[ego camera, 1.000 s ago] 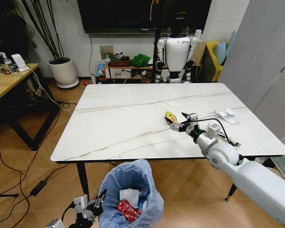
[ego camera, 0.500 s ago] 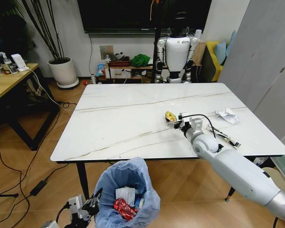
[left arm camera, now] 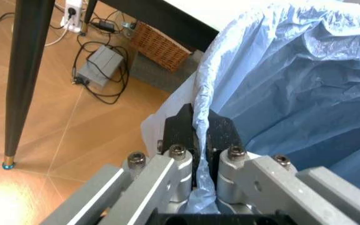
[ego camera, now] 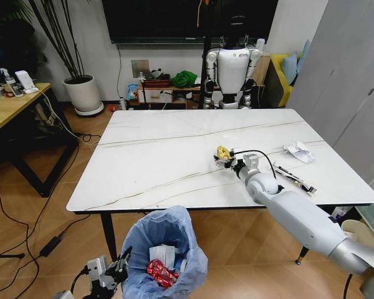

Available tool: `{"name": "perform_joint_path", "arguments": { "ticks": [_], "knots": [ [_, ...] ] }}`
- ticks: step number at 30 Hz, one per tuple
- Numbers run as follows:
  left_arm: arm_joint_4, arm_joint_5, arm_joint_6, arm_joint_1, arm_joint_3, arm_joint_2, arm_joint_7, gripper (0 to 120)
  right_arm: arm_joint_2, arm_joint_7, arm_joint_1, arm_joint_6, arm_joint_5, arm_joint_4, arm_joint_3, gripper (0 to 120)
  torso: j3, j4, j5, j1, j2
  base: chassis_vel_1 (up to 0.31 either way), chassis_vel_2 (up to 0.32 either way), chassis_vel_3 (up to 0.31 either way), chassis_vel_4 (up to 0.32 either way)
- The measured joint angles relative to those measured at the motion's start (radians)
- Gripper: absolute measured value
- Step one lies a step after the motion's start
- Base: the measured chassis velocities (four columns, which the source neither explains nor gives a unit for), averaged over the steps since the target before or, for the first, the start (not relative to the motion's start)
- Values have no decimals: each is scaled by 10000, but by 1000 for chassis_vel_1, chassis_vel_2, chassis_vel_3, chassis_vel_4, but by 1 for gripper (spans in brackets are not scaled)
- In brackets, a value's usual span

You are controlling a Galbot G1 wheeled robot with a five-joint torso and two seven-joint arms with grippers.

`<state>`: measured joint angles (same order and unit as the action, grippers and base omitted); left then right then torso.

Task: Pick up the trash bin and place the trash from the table into it.

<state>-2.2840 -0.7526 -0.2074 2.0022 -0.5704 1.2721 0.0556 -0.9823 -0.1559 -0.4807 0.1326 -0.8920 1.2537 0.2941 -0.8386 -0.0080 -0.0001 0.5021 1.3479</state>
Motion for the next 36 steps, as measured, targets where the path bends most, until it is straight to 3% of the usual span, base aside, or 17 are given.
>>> {"name": "perform_joint_path", "arguments": {
  "ticks": [8,12,18,20,26,31,34,36],
  "knots": [
    [10,-36,6,-9,-79,-16,0,0,-274,369,148,-234,97,-847,46,100,0,0,0,0,0,0,0,0,0],
    [16,-42,8,-12,-106,-25,-1,0,-403,557,227,-462,55,-1168,65,88,0,1,2,0,0,0,0,0,0],
    [82,-47,12,-67,-81,-11,0,0,-363,626,270,-506,-4,-1176,121,63,0,0,1,0,0,0,0,0,0],
    [93,-47,12,-76,-73,-10,-1,0,-350,627,270,-506,-5,-1163,124,62,0,0,1,0,0,0,0,0,0],
    [143,-50,13,-153,20,-19,1,0,-178,645,165,-513,-20,-860,178,32,1,0,1,0,0,0,0,0,0],
    [151,-58,15,-178,41,-43,2,0,-144,647,156,-513,-68,-767,235,20,0,0,1,0,0,0,0,0,0],
    [151,-117,18,-257,60,-102,9,0,-53,760,152,-515,-205,-611,355,4,0,1,2,0,0,0,0,0,0],
    [151,-130,19,-288,97,-120,15,0,21,818,124,-515,-277,-487,363,0,1,1,1,0,0,0,0,0,0]
  ]
}}
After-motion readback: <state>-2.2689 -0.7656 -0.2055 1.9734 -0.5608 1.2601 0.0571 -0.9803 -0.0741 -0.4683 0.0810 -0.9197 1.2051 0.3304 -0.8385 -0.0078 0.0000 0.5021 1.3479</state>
